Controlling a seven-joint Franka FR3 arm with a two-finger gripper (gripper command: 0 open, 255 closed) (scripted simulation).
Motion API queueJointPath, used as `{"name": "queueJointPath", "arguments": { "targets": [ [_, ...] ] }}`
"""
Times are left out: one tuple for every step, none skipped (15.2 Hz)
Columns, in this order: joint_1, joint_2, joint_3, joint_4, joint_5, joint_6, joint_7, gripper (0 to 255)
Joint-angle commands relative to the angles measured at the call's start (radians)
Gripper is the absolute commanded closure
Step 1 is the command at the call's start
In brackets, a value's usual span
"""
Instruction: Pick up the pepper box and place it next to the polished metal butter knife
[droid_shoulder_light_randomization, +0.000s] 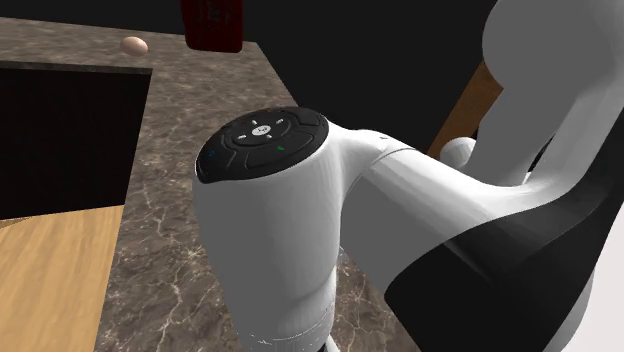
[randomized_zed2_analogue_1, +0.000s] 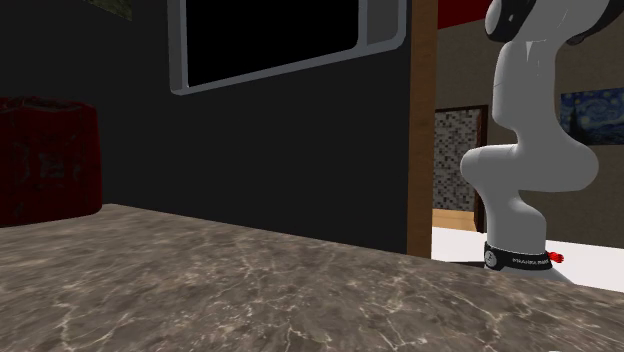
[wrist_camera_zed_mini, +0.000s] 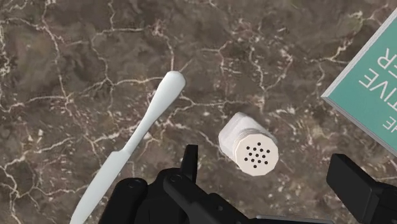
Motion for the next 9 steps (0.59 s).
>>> {"name": "queueJointPath", "arguments": {
  "targets": [
    [-0.01, -0.036, -0.011, 0.035, 0.019, -0.066, -0.019, 0],
    [-0.013, -0.047, -0.017, 0.053, 0.024, -0.094, -0.023, 0],
    [-0.012, -0.047, -0.017, 0.053, 0.024, -0.094, -0.023, 0],
    [-0.012, -0.047, -0.017, 0.053, 0.024, -0.094, -0.023, 0],
    [-0.012, -0.047, -0.017, 0.053, 0.024, -0.094, -0.023, 0],
    [-0.012, -0.047, -0.017, 0.053, 0.024, -0.094, -0.023, 0],
    [-0.012, -0.047, -0.017, 0.053, 0.024, -0.094, -0.023, 0],
    [-0.012, -0.047, -0.017, 0.053, 0.024, -0.094, -0.023, 0],
    [-0.012, -0.047, -0.017, 0.053, 0.024, -0.094, -0.023, 0]
  ]
}}
